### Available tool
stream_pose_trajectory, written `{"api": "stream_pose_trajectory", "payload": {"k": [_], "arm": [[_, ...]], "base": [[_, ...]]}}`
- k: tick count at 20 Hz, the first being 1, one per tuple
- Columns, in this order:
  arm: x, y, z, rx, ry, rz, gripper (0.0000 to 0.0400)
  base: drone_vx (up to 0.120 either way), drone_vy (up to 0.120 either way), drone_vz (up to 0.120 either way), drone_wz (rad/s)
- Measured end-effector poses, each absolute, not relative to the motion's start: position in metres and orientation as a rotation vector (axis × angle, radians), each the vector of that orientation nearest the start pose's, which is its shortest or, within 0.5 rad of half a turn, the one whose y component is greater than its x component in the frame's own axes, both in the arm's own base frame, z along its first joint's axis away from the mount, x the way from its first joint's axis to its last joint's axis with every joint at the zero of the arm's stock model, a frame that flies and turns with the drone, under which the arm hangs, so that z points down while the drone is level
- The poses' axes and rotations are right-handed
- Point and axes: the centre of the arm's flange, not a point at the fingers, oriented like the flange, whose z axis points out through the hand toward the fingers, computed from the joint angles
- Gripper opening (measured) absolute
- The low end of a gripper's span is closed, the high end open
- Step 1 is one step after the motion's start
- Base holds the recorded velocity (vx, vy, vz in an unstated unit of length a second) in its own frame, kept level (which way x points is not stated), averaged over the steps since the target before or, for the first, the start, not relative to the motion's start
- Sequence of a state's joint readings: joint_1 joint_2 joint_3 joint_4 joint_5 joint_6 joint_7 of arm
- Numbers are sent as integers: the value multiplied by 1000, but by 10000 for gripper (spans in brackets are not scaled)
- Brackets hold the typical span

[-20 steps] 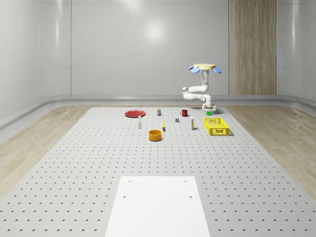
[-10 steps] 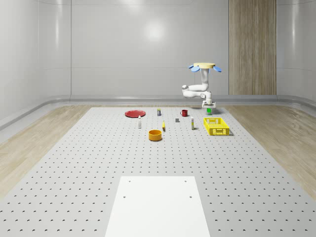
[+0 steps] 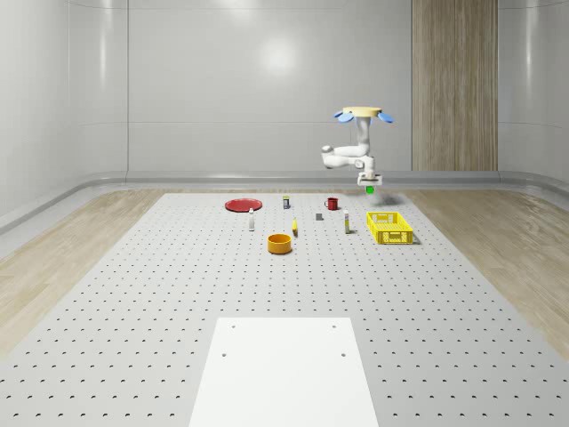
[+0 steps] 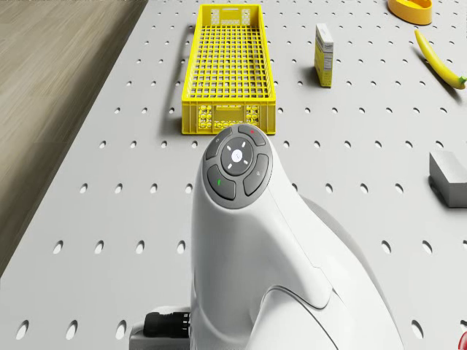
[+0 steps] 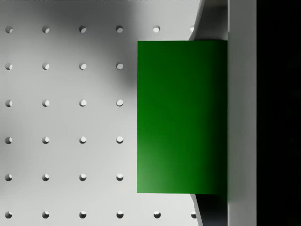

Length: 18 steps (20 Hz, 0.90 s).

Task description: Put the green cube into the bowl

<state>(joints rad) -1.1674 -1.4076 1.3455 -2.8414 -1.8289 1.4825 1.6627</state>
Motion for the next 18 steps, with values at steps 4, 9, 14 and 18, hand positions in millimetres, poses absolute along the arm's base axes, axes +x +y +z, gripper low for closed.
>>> {"api": "stream_pose_trajectory", "payload": {"k": [4,9,14,18], "arm": [[317,4,495,3,-4,788,250],[317,4,495,4,-4,788,250],[317,4,495,4,-4,788,250],[317,4,495,4,-4,788,250]], "base": [[0,-120,100,0],[16,-120,0,0],[120,-120,16,0],[120,-120,100,0]]}}
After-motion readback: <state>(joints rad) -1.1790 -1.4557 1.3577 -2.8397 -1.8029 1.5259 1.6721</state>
